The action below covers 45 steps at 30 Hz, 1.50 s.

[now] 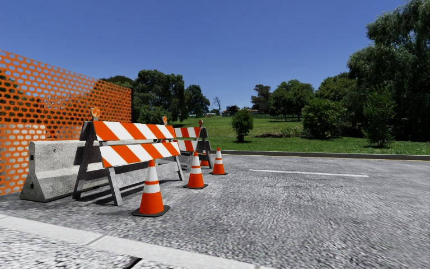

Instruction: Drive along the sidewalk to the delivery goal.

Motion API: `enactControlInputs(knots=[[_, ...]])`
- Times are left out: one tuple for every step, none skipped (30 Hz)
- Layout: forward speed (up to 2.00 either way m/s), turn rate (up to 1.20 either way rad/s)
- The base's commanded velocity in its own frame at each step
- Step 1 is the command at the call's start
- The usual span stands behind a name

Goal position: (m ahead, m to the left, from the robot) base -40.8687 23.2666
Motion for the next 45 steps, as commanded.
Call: enactControlInputs(knots=[[0.00,0.00],[0.00,0.00],[0.00,0.00],[0.00,0.00],[0.00,0.00],[0.00,0.00],[0.00,0.00],[0.00,0.00],[0.00,0.00],[0.00,0.00],[0.00,0.00],[0.00,0.00],[0.00,0.00],[0.00,0.00],[0.00,0.00],[0.00,0.00],[0.00,0.00],[0.00,0.00],[0.00,0.00],[0.00,0.00],[0.00,0.00],[0.00,0.00],[0.00,0.00],[0.00,0.00],[0.00,0.00],[0.00,0.00],[0.00,0.00],[0.00,0.00],[0.00,0.00],[0.00,0.00],[0.00,-0.22],[0.00,-0.54],[0.00,-0.81],[0.00,-0.81],[0.00,-0.96],[0.00,-1.01],[0.00,-1.20],[0.00,-1.20],[0.00,-1.20],[0.00,-1.20],[0.00,-1.20],[0.00,-1.20],[0.00,-1.20],[0.00,-1.20],[0.00,-1.20]])
